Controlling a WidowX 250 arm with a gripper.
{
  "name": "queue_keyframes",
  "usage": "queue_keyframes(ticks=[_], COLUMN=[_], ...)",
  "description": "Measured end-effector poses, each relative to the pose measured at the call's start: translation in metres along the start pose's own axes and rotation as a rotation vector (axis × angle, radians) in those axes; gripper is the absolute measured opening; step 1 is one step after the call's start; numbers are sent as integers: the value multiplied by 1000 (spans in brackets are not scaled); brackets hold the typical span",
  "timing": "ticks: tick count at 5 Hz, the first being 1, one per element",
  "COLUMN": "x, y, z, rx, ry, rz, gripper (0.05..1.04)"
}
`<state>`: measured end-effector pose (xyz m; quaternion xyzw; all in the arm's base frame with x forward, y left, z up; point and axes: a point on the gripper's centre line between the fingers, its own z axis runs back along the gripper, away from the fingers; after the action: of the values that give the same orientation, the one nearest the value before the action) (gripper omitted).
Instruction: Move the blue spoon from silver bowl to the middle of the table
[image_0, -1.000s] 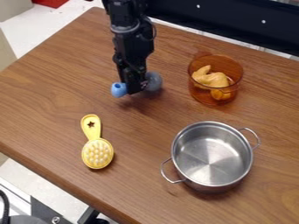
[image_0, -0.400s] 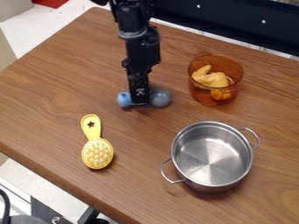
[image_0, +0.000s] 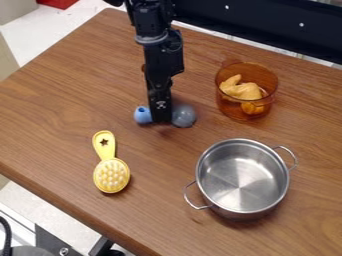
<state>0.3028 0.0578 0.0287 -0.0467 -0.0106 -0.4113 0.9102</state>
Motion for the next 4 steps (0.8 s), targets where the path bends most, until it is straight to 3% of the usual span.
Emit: queue_keyframes(ticks=[2,3,4], x=[2,3,4], y=[-2,-3,-2], z=[4,15,37], rx=[-23,-62,-41], ry=[5,12,-49], rz=[197,320,441], gripper=[999,999,999])
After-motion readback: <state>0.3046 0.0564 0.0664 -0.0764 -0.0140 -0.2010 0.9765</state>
